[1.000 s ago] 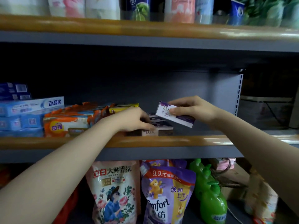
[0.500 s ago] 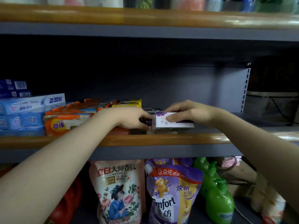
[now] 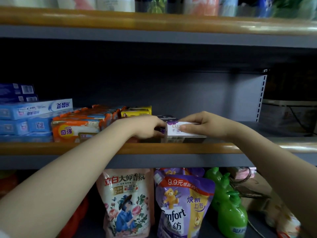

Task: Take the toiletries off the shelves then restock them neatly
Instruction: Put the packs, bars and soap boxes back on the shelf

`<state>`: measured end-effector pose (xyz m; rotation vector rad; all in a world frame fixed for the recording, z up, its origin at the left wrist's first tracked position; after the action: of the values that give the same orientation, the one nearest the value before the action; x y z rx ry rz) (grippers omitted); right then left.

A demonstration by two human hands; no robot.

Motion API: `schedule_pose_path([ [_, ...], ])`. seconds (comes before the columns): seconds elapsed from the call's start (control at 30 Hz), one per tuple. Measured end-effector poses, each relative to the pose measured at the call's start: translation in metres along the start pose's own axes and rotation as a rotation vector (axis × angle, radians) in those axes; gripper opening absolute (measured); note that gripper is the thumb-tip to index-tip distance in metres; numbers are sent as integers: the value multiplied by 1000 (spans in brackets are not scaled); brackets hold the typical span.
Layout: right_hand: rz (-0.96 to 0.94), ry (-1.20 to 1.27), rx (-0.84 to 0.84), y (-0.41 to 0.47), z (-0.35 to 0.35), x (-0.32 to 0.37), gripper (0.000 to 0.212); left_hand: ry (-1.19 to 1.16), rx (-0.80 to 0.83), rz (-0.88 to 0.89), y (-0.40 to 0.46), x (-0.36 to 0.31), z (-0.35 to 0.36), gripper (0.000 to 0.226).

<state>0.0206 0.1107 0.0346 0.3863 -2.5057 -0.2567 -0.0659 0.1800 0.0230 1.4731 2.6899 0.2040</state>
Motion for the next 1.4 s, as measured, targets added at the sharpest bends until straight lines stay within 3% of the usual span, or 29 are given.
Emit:
schedule_pose_path([
  [0.13, -22, -24, -2, -1, 0, 2, 39, 55, -25, -2, -1, 3, -3, 41],
  [0.3, -89, -24, -30, 1, 3, 12, 35, 96, -36, -24, -16, 28, -8, 40],
  [0.4, 14, 19, 115, 6, 11, 8, 42, 49, -218, -53, -28, 39, -27, 38],
  [0.47, 100, 96, 44, 17, -2, -3, 58, 26, -300, -79, -29, 49, -36, 36],
  [0.57, 194, 180, -140, 48, -29, -28, 51, 44, -272, -106, -16, 54, -37, 36],
  [0.67, 260, 37, -67, 78, -27, -53, 45, -44, -292, -75, -5, 47, -43, 35],
  [0.8, 333, -183, 88, 109, -15, -79, 44, -434, -344, 35, -14, 31, -50, 38],
  [0.9, 357, -278, 181, 111, 1, -78, 41, -403, -203, 160, -19, 2, -42, 54],
  [0.97, 383, -299, 183, 107, 2, -79, 41, -363, -167, 189, -19, -10, -35, 47],
  [1.27, 361, -550, 253, 87, -8, -100, 47, -351, -291, 67, -29, -4, -32, 45],
  [1.33, 313, -481, 173, 79, -19, -89, 49, -374, -291, 70, -35, -4, -33, 39],
  [1.4, 216, -259, 44, 68, -30, -66, 45, -393, -304, 64, -38, -4, -33, 36],
])
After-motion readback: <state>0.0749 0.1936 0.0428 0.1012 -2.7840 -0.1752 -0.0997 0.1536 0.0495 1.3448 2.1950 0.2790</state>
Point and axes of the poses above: each hand's wrist, its own y-axis towards the middle knuckle, its own z-axis out of the palm, x = y × z, the point moved 9 cm from there along y, towards the middle knuckle, and after that the axes turned 1 degree about z, right-handed, at the moved point
